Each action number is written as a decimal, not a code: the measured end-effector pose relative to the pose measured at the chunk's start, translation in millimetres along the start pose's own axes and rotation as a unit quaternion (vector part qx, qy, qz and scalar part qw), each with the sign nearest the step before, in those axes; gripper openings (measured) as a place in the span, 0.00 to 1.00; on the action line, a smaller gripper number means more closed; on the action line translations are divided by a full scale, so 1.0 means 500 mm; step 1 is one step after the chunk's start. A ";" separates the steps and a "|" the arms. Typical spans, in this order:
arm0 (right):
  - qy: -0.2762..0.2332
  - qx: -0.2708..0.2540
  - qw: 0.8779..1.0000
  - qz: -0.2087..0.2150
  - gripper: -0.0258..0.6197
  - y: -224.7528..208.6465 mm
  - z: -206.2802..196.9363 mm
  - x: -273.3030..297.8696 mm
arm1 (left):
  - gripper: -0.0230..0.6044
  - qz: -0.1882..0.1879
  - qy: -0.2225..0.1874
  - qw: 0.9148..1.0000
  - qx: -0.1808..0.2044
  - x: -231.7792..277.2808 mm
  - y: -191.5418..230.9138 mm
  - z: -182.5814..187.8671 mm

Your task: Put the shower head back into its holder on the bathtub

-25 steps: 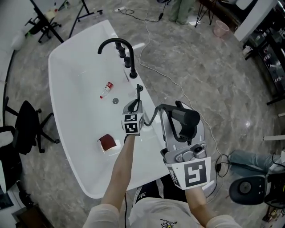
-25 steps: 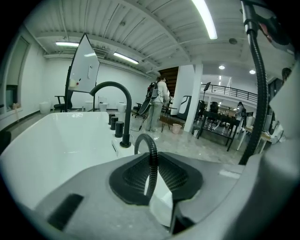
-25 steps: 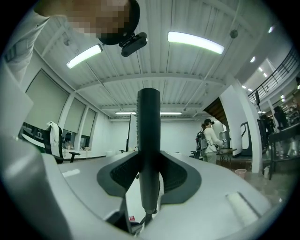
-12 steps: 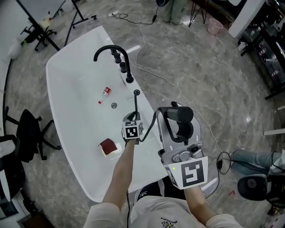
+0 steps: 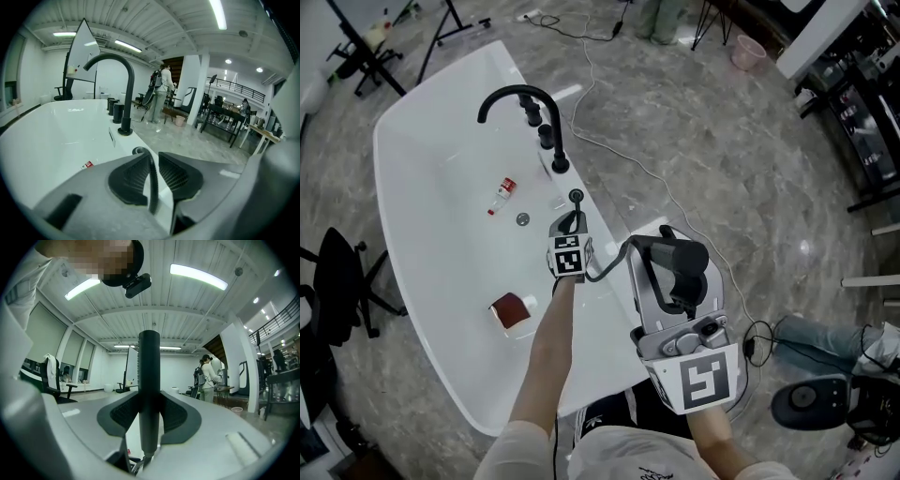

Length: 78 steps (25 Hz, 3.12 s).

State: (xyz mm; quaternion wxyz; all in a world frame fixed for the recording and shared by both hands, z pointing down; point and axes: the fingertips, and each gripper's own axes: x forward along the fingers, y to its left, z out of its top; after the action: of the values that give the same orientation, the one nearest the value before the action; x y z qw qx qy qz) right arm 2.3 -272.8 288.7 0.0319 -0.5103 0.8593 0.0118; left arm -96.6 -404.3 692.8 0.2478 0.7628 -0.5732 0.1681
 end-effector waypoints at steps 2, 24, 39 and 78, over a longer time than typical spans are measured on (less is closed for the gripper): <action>0.009 -0.008 1.000 0.006 0.25 -0.003 -0.017 0.007 | 0.28 -0.001 -0.026 1.000 -0.001 0.005 0.004 0.012; -0.038 -0.017 0.999 0.031 0.25 0.052 0.103 -0.016 | 0.36 -0.104 0.064 0.990 0.067 -0.227 -0.183 -0.246; -0.038 -0.037 0.998 0.015 0.25 0.053 0.126 0.003 | 0.14 0.004 -0.017 0.997 0.075 -0.149 -0.027 0.009; 0.032 0.041 0.998 0.037 0.25 -0.009 -0.032 0.117 | 0.22 0.026 -0.116 0.993 0.017 -0.083 0.034 0.207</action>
State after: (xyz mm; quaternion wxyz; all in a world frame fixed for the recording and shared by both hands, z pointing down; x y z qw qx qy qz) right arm -22.5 -327.0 300.7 0.0244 -0.4764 0.8781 -0.0386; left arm -127.9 -434.2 588.4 0.1618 0.7661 -0.6147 0.0948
